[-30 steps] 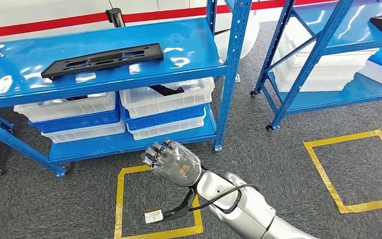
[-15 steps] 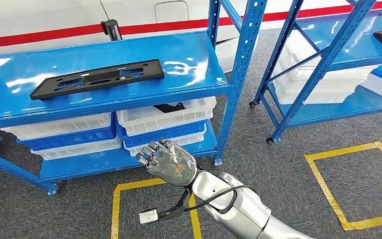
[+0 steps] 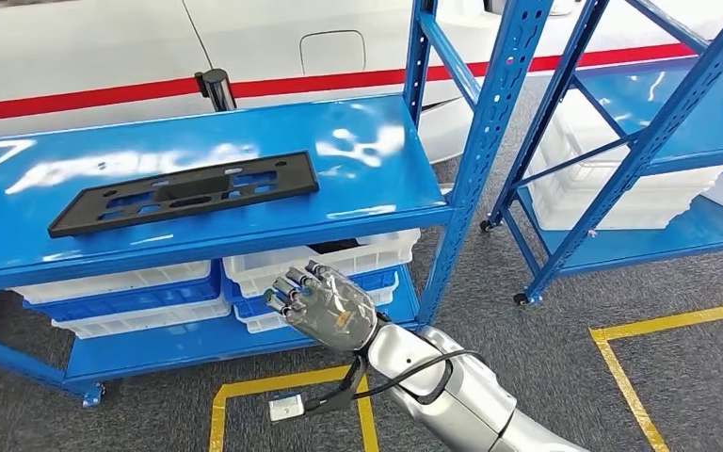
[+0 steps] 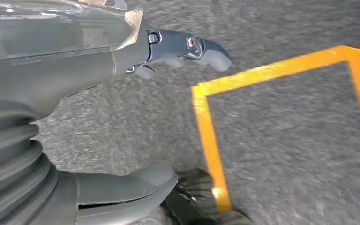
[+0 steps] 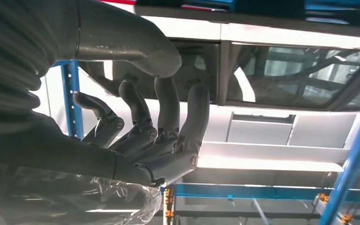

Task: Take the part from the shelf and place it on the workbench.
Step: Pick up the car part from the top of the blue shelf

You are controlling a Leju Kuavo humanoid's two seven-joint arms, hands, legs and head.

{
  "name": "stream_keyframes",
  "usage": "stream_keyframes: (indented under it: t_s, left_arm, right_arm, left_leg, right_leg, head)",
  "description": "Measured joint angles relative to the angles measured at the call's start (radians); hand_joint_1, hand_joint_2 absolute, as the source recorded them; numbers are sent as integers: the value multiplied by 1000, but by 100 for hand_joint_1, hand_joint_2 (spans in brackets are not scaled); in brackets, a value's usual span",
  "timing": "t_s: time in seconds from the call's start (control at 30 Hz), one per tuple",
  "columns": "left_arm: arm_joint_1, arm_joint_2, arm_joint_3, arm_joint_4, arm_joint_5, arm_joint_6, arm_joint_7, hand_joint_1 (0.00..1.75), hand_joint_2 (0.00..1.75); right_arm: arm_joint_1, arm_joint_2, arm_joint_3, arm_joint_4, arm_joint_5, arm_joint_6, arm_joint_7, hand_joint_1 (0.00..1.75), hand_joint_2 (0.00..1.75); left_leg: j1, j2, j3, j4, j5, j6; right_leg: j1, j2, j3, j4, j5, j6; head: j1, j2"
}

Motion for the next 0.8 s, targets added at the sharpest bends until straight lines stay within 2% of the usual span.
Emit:
stream_keyframes:
  t_s: [0.03,0.07,0.13,0.17,0.2,0.23,0.27,0.3,0.33,0.37,0.4,0.47,0.5,0.53,0.6,0.67,0.7,0.73,0.77,0.8]
  left_arm:
    - [-3,0,0,0,-1,0,0,0,175]
    - [-6,0,0,0,-2,0,0,0,175]
    - [-9,0,0,0,-2,0,0,0,175]
    - [-7,1,0,0,-3,0,0,0,175]
    - [-5,1,0,0,-3,0,0,0,175]
    - [-3,1,0,0,-3,0,0,0,175]
    - [-2,2,0,0,-3,0,0,0,175]
    - [0,2,0,1,-4,-1,1,0,175]
    - [1,2,0,2,-4,-2,1,0,175]
    - [2,2,0,2,-5,-3,3,0,175]
    - [3,2,0,3,-5,-6,5,0,175]
    - [-1,1,0,2,-8,-10,11,0,175]
    - [-4,0,0,1,-10,-9,14,0,175]
    - [-7,-1,-1,1,-12,-7,19,0,175]
    - [-14,-3,-1,0,-16,0,28,0,175]
    - [-17,-5,-2,0,-20,6,38,0,175]
    - [-16,-7,-2,0,-23,10,42,0,175]
    - [-16,-8,-3,0,-25,13,46,0,175]
    - [-15,-10,-5,0,-27,15,49,0,175]
    - [-15,-12,-7,0,-29,15,51,0,175]
  right_arm:
    - [-1,2,0,0,0,0,0,175,175]
    - [-1,3,0,0,0,0,0,175,175]
    - [1,4,0,0,1,0,0,175,175]
    - [3,4,0,0,1,0,0,175,175]
    - [5,4,0,0,1,0,0,175,175]
    - [7,4,0,0,1,0,0,175,175]
    - [8,4,0,0,1,0,0,175,175]
    - [9,4,0,1,1,1,0,175,175]
    - [9,5,1,1,1,2,0,175,175]
    - [10,6,1,2,1,3,-1,175,175]
    - [10,8,2,2,1,5,-3,175,175]
    - [6,14,4,3,-1,9,-9,175,175]
    - [3,18,6,3,-3,12,-12,175,175]
    - [-3,21,8,3,-7,16,-16,175,175]
    - [-13,26,15,6,-16,23,-22,175,175]
    - [-17,30,25,12,-27,31,-28,175,175]
    - [-19,32,29,16,-37,36,-31,175,175]
    - [-22,36,34,22,-50,41,-37,175,175]
    - [-29,41,40,30,-71,49,-44,175,175]
    - [-38,48,46,42,-97,58,-52,175,175]
  left_leg:
    - [1,3,-15,35,-5,-4]
    - [5,5,-49,90,-18,-9]
    - [15,10,-147,206,-66,-24]
    - [20,12,-190,238,-90,-31]
    - [24,14,-219,238,-96,-36]
    - [27,15,-233,209,-80,-38]
    - [29,17,-234,155,-35,-38]
    - [29,21,-230,96,30,-36]
    - [26,26,-224,47,84,-32]
    - [22,31,-219,16,121,-26]
    - [18,34,-216,4,136,-18]
    - [14,31,-194,-5,127,1]
    - [14,29,-179,-14,127,10]
    - [14,27,-163,-20,125,16]
    - [15,21,-146,-28,116,26]
    - [14,14,-132,-29,100,32]
    - [13,11,-123,-29,91,32]
    - [12,8,-111,-29,81,31]
    - [10,5,-97,-29,70,30]
    - [8,3,-86,-30,59,29]
  right_leg:
    - [-6,0,19,-4,0,-9]
    - [-9,-1,29,-6,-5,-14]
    - [-12,1,43,-7,-21,-15]
    - [-14,3,50,-7,-30,-12]
    - [-15,5,59,-7,-40,-9]
    - [-17,7,70,-7,-50,-5]
    - [-19,8,84,-7,-62,-1]
    - [-20,7,97,-7,-73,5]
    - [-20,7,107,-9,-84,12]
    - [-20,7,116,-12,-94,20]
    - [-18,7,127,-14,-99,28]
    - [-14,6,143,-13,-100,44]
    - [-13,5,141,4,-99,49]
    - [-12,5,123,38,-101,51]
    - [-13,4,45,157,-123,49]
    - [-13,4,-50,258,-168,43]
    - [-13,4,-81,269,-182,42]
    - [-13,4,-96,248,-175,46]
    - [-12,4,-96,197,-143,53]
    - [-10,4,-88,130,-89,61]
  head:
    - [-3,0]
    - [-5,0]
    - [-9,0]
    - [-9,0]
    - [-9,0]
    - [-9,0]
    - [-9,0]
    - [-9,0]
    - [-10,0]
    - [-10,0]
    - [-11,0]
    - [-10,0]
    - [-10,0]
    - [-9,0]
    - [-8,0]
    - [-6,0]
    - [-6,0]
    - [-6,0]
    - [-6,0]
    - [-6,0]
